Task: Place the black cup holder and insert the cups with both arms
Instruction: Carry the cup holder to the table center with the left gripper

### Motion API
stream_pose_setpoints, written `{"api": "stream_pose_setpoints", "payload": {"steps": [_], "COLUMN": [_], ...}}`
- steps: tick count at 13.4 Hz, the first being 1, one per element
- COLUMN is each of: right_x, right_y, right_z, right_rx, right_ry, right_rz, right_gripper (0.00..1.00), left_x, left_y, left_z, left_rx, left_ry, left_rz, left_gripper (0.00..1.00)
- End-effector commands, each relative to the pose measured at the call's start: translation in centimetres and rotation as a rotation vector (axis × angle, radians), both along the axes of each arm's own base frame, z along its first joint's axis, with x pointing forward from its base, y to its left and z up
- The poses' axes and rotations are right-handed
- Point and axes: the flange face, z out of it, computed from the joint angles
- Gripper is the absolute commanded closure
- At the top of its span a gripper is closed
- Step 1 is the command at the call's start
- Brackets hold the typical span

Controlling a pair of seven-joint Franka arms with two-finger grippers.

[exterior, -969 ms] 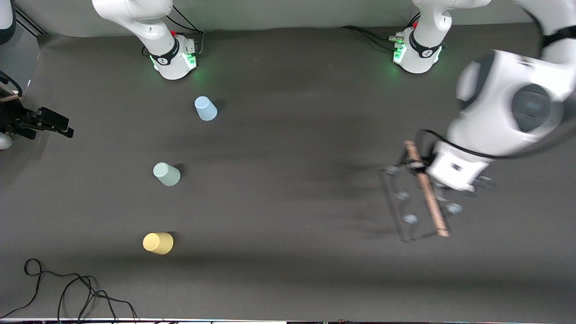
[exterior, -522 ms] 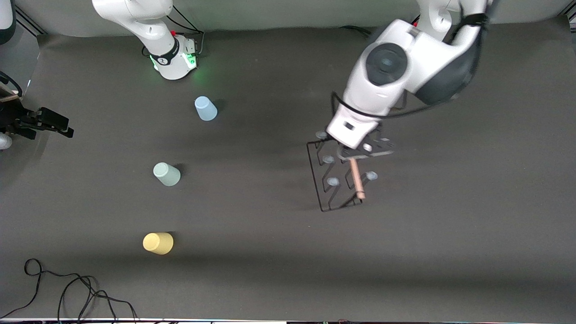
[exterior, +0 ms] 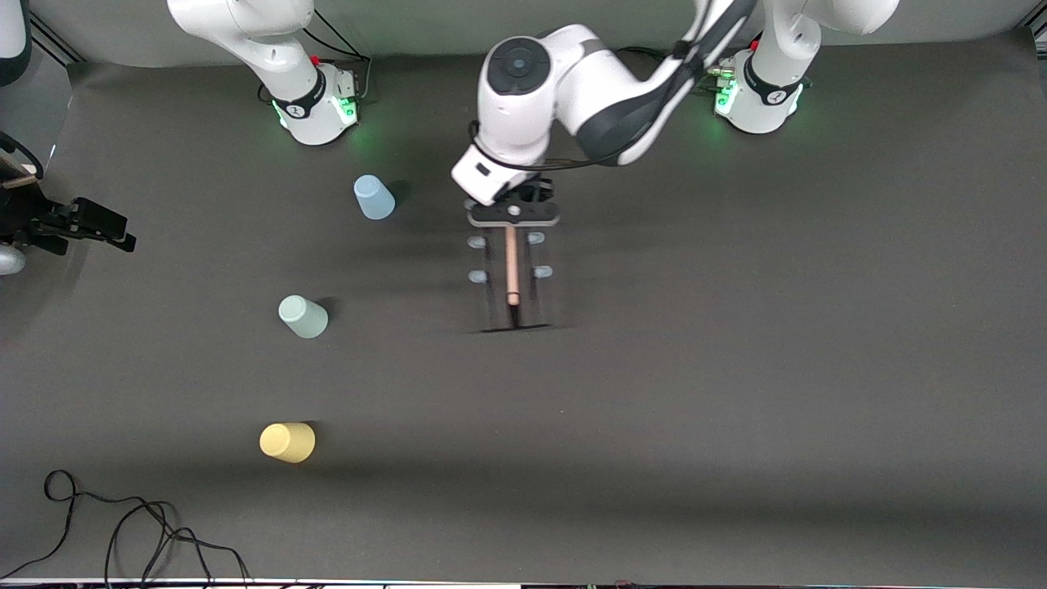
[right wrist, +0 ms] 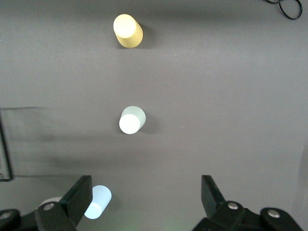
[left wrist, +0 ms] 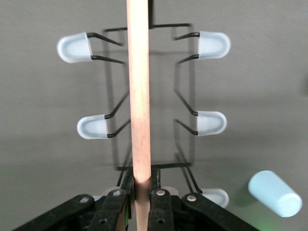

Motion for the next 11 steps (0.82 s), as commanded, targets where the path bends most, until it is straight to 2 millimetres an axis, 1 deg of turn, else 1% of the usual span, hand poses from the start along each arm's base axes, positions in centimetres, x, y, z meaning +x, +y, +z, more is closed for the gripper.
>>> {"api": "stream_pose_setpoints", "payload": {"steps": [1,2,3,5,9,11], "right_x": [0.3,0.3,0.3,0.3,0.3,-0.4], "right_y": [0.1,0.1,0.2,0.4,0.3,0.6], "right_z": [0.3,0.2,0.0,-0.1,-0.1,-0.3], "right_rx": [0.019,0.019,0.019,0.019,0.019,0.023], "right_ry": [-0.011,-0.01,-0.004,-0.004,-0.002,0.01], "right_rz": [-0.018,-0.018,-0.016,-0.011,-0.015,-0.012], "right_gripper": [0.0,0.0,0.0,0.0,0.0,0.0], "left_x": [-0.9,-1.7,-2.5,-2.5,-1.6,-1.9], "left_y": [-4.1,-5.2,-5.9,-5.9,-5.4,-5.7], "left_z": [-2.2,-3.8,-4.4,-4.8,-4.7,-5.6], "left_rx": [-0.014,0.001,0.012,0.019,0.02,0.021], "left_ry": [-0.019,-0.013,-0.019,-0.024,-0.029,-0.025], "left_rz": [0.033,0.031,0.019,0.015,0.014,0.012], "left_gripper": [1.0,1.0,1.0,1.0,1.0,1.0]}}
